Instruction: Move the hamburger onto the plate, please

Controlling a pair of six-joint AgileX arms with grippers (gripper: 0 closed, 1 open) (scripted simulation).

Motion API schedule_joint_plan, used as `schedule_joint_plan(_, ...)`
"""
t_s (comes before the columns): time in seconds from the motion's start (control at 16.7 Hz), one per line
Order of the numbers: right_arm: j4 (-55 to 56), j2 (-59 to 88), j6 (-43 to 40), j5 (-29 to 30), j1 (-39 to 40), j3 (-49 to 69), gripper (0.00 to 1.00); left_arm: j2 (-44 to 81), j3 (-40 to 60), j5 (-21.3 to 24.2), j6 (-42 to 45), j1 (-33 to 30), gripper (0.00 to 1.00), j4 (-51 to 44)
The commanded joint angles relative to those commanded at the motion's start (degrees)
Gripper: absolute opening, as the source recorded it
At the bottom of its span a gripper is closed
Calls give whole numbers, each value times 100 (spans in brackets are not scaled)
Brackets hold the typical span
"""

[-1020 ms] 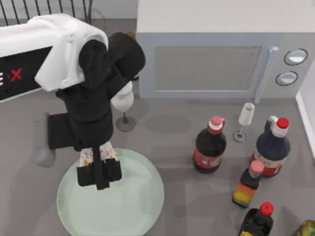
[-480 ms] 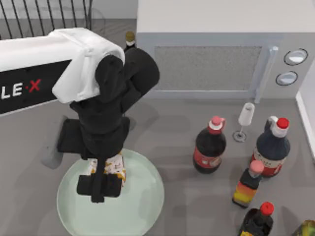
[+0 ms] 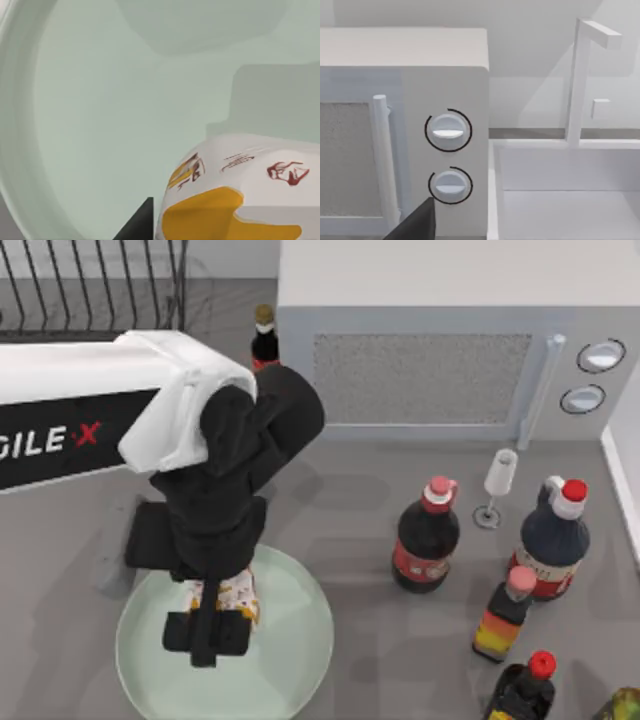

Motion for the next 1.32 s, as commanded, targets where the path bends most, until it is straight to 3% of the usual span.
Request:
schedule_joint_plan(0.42,0,0,0,0,0,0,100,141,-339,-17,-7,11,0,453)
schedule_joint_plan(1.2,0,0,0,0,0,0,100,141,-339,-17,-7,11,98,453)
schedule_joint_plan(1.32,0,0,0,0,0,0,100,141,-339,-17,-7,11,100,453)
